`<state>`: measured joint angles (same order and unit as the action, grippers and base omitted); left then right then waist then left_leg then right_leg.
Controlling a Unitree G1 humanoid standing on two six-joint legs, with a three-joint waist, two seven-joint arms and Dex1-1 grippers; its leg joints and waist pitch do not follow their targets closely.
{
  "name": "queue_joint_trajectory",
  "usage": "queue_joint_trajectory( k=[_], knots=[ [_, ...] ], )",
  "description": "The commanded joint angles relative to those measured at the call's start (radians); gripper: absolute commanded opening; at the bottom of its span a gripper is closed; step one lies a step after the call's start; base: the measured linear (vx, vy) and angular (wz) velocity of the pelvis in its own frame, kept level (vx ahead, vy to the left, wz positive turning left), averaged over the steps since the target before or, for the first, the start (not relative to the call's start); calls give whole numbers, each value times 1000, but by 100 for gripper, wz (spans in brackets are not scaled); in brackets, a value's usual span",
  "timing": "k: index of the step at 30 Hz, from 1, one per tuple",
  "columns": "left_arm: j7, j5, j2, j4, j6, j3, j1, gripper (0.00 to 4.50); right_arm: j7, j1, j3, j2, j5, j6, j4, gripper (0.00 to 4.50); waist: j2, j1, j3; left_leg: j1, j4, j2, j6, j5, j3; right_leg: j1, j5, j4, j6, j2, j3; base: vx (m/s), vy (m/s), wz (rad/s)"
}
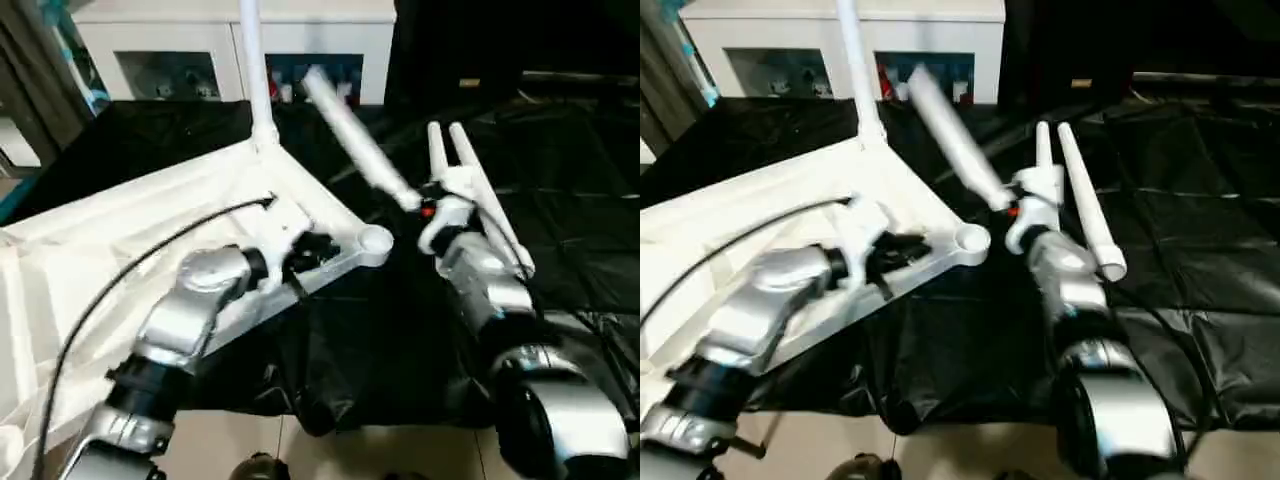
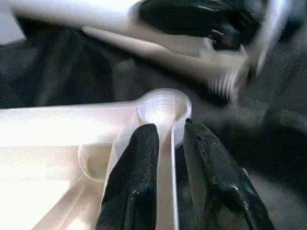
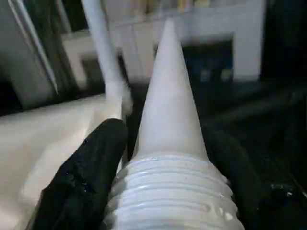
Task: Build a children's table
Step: Insert table leg to table base
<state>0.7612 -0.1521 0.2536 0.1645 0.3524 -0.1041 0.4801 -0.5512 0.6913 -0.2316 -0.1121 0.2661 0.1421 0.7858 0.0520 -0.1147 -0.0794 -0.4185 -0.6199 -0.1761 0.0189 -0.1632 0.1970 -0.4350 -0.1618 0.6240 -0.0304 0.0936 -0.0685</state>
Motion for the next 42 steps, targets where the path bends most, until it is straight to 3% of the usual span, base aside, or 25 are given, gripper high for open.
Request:
queue_joint_trajectory(
  k=[1, 4, 6, 7, 8, 9, 11, 12, 13, 16, 20, 21, 22, 25, 28, 34, 35, 38, 42],
  knots=[
    [-11, -81, -21, -20, 51, 80, 17, 136, -30, -35, -23, 21, 77, 15, -143, 273, 5, 1, 101, 36, 74, -49, -51, -224, -28, 61, -152, -60, -206, 52, 36, 0, 0, 0],
    [-102, -184, -100, 9, 134, 187, 69, 155, -51, -126, -22, 59, 148, 15, -329, 273, 4, -1, 97, 40, 76, -48, -44, -268, -26, 56, -195, -71, -199, 51, 36, 0, 0, 0],
    [-159, -287, -169, 36, 176, 263, 120, 172, -56, -176, -9, 83, 183, 17, -428, 273, 15, -2, 96, 40, 78, -48, -32, -295, -27, 54, -223, -75, -189, 50, 35, 0, 0, 0],
    [-190, -390, -225, 58, 208, 320, 174, 180, -62, -212, 9, 105, 218, -1, -513, 273, 10, -3, 96, 41, 77, -45, -29, -309, -28, 54, -234, -79, -188, 51, 35, 0, 0, 0],
    [-199, -426, -242, 67, 220, 338, 193, 188, -64, -224, 18, 112, 226, -5, -541, 273, 13, -3, 96, 32, 79, -43, -28, -307, -32, 60, -234, -81, -185, 53, 33, 0, 0, 0],
    [-199, -426, -242, 67, 220, 338, 193, 197, -64, -224, 18, 112, 226, -5, -541, 273, 15, -3, 97, 33, 79, -44, -29, -304, -34, 60, -235, -79, -183, 53, 32, 0, 0, 0],
    [-229, -508, -280, 129, 234, 381, 268, 211, -66, -261, 59, 123, 230, -16, -618, 273, 21, -2, 96, 28, 76, -38, -39, -288, -32, 60, -244, -85, -164, 51, 31, 0, 0, 0],
    [-241, -529, -292, 146, 247, 393, 292, 211, -75, -274, 71, 126, 238, -32, -646, 273, 14, 0, 99, 26, 76, -36, -50, -272, -33, 64, -245, -86, -155, 51, 31, 0, 0, 0],
    [-249, -538, -300, 158, 257, 401, 310, 216, -81, -280, 79, 129, 241, -42, -662, 273, 24, -1, 100, 26, 76, -37, -55, -267, -34, 64, -249, -85, -153, 50, 30, 0, 0, 0],
    [-235, -555, -337, 188, 299, 408, 379, 246, -145, -300, 134, 113, 242, -81, -703, 273, 29, -1, 102, 23, 74, -36, -69, -249, -34, 63, -262, -91, -149, 50, 28, 0, 0, 0],
    [-228, -571, -357, 186, 332, 392, 398, 268, -163, -324, 180, 100, 221, -108, -730, 273, 30, -2, 104, 22, 74, -38, -76, -237, -35, 63, -266, -94, -143, 51, 27, 0, 0, 0],
    [-224, -615, -371, 177, 362, 392, 401, 280, -166, -329, 200, 96, 196, -104, -713, 273, 31, -2, 105, 22, 73, -38, -77, -238, -34, 63, -269, -94, -144, 51, 27, 0, 0, 0],
    [-224, -615, -371, 177, 362, 392, 401, 287, -166, -329, 200, 96, 196, -104, -713, 273, 36, -2, 105, 21, 73, -37, -76, -245, -34, 63, -271, -96, -144, 50, 26, 0, 0, 0],
    [-233, -665, -378, 175, 393, 399, 407, 312, -163, -339, 213, 93, 185, -112, -708, 273, 36, -3, 104, 23, 74, -37, -72, -262, -35, 62, -297, -99, -141, 51, 26, 0, 0, 0],
    [-234, -649, -372, 172, 402, 402, 400, 325, -158, -342, 225, 93, 182, -121, -714, 272, 44, 0, 104, 24, 76, -38, -69, -268, -36, 60, -306, -100, -128, 48, 26, 0, 0, 0],
    [-266, -672, -360, 172, 398, 434, 384, 292, -152, -346, 228, 78, 179, -128, -729, 272, 44, 4, 105, 24, 76, -38, -68, -266, -36, 63, -285, -100, -130, 49, 26, 0, 0, 0],
    [-275, -675, -357, 171, 395, 438, 380, 292, -154, -347, 226, 73, 182, -129, -731, 272, 32, 1, 106, 23, 76, -38, -69, -257, -35, 65, -288, -98, -129, 51, 27, 0, 0, 0],
    [-280, -678, -352, 168, 396, 443, 378, 254, -158, -345, 224, 68, 184, -133, -729, 272, 34, -1, 105, 21, 74, -37, -76, -243, -34, 63, -295, -99, -127, 51, 28, 0, 0, 0],
    [-286, -665, -327, 174, 378, 463, 387, 236, -170, -336, 232, 64, 179, -128, -711, 272, 30, -1, 104, 22, 75, -37, -75, -246, -34, 61, -326, -102, -115, 52, 28, 0, 0, 0]
  ],
)
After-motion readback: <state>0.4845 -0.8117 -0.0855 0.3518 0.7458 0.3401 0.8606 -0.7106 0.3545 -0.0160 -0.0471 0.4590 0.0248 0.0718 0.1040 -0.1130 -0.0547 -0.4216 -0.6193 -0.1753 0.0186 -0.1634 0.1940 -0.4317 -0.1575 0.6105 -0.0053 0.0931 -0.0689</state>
